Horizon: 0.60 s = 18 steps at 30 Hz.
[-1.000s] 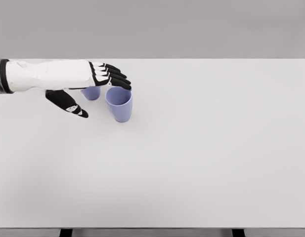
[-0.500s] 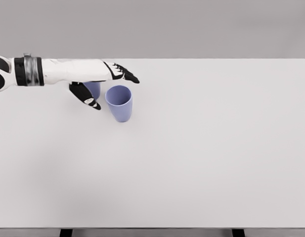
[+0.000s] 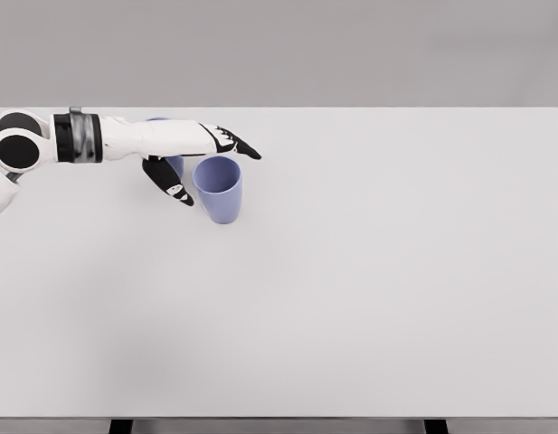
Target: Place the right cup on the left cup with left arm
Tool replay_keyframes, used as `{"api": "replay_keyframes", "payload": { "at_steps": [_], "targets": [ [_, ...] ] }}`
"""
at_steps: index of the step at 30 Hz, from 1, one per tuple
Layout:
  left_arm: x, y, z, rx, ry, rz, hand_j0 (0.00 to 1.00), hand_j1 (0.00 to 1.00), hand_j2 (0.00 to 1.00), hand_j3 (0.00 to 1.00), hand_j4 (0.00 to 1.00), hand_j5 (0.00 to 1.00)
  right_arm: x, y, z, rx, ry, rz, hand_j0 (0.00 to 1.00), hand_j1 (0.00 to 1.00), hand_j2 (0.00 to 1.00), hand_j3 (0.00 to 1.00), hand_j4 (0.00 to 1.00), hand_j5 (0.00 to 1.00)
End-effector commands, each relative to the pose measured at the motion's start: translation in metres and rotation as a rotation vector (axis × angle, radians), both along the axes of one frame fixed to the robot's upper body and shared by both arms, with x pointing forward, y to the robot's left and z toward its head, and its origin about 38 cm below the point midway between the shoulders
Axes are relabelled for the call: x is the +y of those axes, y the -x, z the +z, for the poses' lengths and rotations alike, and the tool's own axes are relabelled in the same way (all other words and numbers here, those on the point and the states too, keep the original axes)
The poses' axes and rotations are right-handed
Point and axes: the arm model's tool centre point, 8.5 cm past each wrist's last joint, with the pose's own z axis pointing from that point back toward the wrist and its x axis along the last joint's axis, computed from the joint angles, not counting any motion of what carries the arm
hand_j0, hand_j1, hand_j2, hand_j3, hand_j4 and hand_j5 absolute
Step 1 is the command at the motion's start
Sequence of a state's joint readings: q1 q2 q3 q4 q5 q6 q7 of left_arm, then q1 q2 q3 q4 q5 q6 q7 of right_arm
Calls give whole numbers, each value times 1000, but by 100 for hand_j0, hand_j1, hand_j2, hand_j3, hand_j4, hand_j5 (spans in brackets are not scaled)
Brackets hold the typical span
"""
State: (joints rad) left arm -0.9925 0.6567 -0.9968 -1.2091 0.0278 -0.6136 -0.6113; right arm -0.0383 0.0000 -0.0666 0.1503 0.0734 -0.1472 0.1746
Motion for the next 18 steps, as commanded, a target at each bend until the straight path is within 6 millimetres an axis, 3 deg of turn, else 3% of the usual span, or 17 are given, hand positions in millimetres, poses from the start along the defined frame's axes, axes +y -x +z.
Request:
{"api": "replay_keyframes", "payload": {
  "at_steps": [1, 4, 7, 18],
  "targets": [
    [1, -1, 0, 3, 2, 8, 100, 100, 100, 100, 100, 100, 0, 0, 0, 0, 0, 1, 100, 100, 100, 100, 100, 100],
    [8, -5, -4, 13, -3, 33, 100, 100, 100, 100, 100, 100, 0, 0, 0, 0, 0, 1, 100, 100, 100, 100, 100, 100],
    [-1, -13, -15, 33, 0, 45, 100, 100, 100, 100, 100, 100, 0, 0, 0, 0, 0, -1, 100, 100, 100, 100, 100, 100],
    [-15, -13, -23, 12, -48, 18, 100, 100, 100, 100, 100, 100, 0, 0, 0, 0, 0, -1, 100, 100, 100, 100, 100, 100]
  ]
}}
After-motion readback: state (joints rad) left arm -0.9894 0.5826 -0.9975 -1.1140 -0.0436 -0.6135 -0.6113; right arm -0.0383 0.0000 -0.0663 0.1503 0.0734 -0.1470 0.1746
